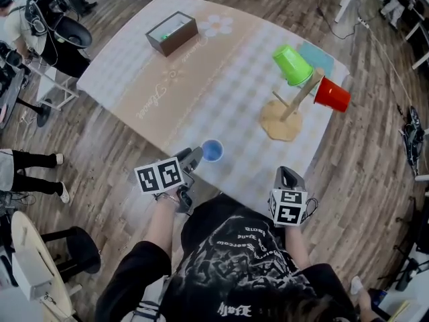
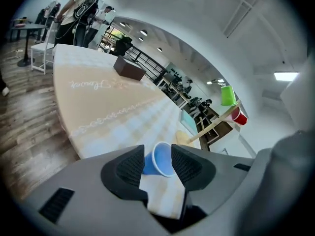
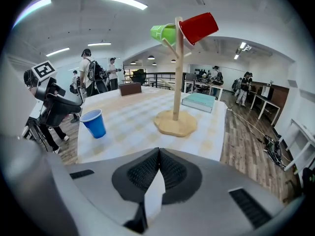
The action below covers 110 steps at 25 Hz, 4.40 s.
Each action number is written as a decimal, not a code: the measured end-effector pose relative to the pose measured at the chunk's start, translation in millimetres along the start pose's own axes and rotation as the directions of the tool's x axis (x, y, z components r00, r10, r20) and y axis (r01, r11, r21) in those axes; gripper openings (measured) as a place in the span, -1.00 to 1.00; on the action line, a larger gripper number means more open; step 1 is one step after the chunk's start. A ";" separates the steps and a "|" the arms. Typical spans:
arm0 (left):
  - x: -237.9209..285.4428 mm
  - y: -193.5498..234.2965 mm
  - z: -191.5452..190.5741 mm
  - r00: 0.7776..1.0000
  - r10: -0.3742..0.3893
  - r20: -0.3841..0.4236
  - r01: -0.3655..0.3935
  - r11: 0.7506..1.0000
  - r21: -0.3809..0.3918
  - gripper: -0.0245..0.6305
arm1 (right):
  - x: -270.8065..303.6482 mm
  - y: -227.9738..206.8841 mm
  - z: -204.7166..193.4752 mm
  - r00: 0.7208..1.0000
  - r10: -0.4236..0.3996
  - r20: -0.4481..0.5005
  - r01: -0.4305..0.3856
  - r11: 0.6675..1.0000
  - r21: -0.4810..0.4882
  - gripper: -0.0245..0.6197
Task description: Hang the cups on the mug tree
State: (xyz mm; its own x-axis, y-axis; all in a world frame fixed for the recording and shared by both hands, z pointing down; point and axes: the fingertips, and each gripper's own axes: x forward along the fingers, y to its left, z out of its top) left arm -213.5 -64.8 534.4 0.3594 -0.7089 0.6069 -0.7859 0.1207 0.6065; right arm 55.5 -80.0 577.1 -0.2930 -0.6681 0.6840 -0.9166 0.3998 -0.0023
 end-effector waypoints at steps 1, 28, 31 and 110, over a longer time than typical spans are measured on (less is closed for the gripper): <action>2.6 3.1 -3.7 1.000 0.007 -0.015 -0.007 1.000 -0.011 -0.35 | 0.8 0.3 0.2 1.000 0.001 -0.001 -0.001 1.000 0.000 -0.90; 25.3 15.3 -21.5 0.993 0.080 -0.088 -0.090 0.988 -0.127 -0.81 | 8.0 -5.9 -10.4 1.000 0.000 -0.020 0.001 0.999 0.045 -0.90; 25.5 16.0 -21.0 0.993 0.088 -0.084 -0.098 0.987 -0.129 -0.82 | 7.4 -6.4 -11.9 1.000 -0.005 -0.024 0.006 0.999 0.045 -0.90; 163.0 -186.8 104.0 0.928 0.098 0.360 -0.321 0.699 0.639 -0.82 | -1.4 -64.2 -29.6 0.996 0.009 -0.090 0.006 0.986 0.169 -0.90</action>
State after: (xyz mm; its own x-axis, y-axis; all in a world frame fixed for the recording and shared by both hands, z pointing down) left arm -60.4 -275.2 466.6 0.0756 -0.8961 0.4374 -0.9863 -0.1317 -0.0993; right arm 122.8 -86.1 597.8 -0.2761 -0.6053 0.7466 -0.9511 0.2841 -0.1214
